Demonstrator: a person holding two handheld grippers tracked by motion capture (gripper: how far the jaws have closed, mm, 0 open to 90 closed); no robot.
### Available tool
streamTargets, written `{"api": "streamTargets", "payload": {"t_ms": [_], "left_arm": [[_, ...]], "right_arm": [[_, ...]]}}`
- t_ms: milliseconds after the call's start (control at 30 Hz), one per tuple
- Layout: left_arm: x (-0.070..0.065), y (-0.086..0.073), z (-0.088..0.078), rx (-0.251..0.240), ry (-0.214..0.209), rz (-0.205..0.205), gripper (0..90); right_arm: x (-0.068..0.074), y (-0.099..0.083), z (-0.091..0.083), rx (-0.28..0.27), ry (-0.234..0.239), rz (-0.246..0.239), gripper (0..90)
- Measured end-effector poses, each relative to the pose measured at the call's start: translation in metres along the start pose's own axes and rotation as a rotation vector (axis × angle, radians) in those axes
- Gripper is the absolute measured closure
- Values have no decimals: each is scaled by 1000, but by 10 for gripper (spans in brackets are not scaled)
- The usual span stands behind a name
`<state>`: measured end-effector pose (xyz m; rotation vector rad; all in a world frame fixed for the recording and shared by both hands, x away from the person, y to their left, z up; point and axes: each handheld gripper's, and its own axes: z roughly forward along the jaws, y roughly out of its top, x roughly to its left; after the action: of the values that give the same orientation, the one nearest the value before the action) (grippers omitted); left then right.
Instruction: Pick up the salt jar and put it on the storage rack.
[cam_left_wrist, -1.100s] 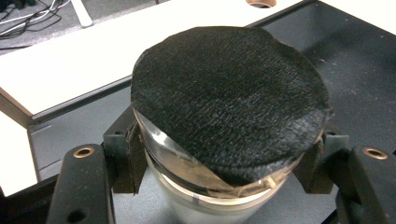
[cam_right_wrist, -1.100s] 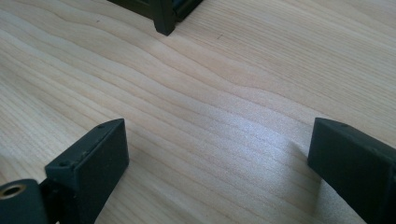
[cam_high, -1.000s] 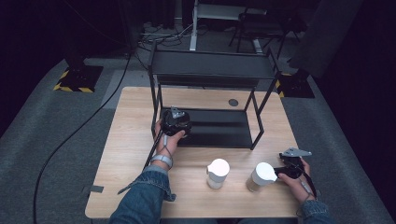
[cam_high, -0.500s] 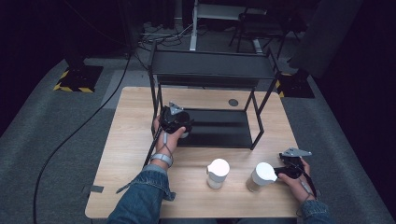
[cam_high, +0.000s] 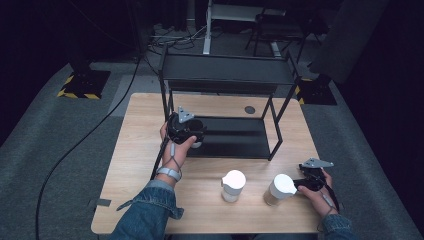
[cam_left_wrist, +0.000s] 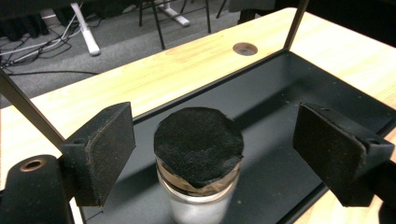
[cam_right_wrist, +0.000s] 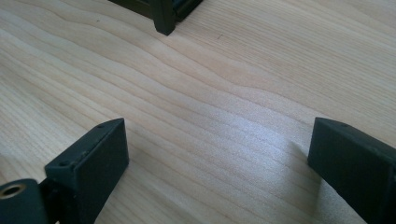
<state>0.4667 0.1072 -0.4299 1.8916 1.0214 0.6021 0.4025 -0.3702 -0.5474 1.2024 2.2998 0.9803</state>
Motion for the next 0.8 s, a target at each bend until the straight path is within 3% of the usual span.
{"api": "streamTargets", "payload": {"t_ms": [233,267,800], "left_arm": [[-6,3,-16,-4,-20,-6,122],[-6,4,-20,-1,-27,9,121],[-6,0,-49,-8,-23,14,107]], "right_arm": [[0,0,0,0,0,-1,51],[0,0,0,0,-1,-1,51],[0,0,0,0,-1,-1,51]]}}
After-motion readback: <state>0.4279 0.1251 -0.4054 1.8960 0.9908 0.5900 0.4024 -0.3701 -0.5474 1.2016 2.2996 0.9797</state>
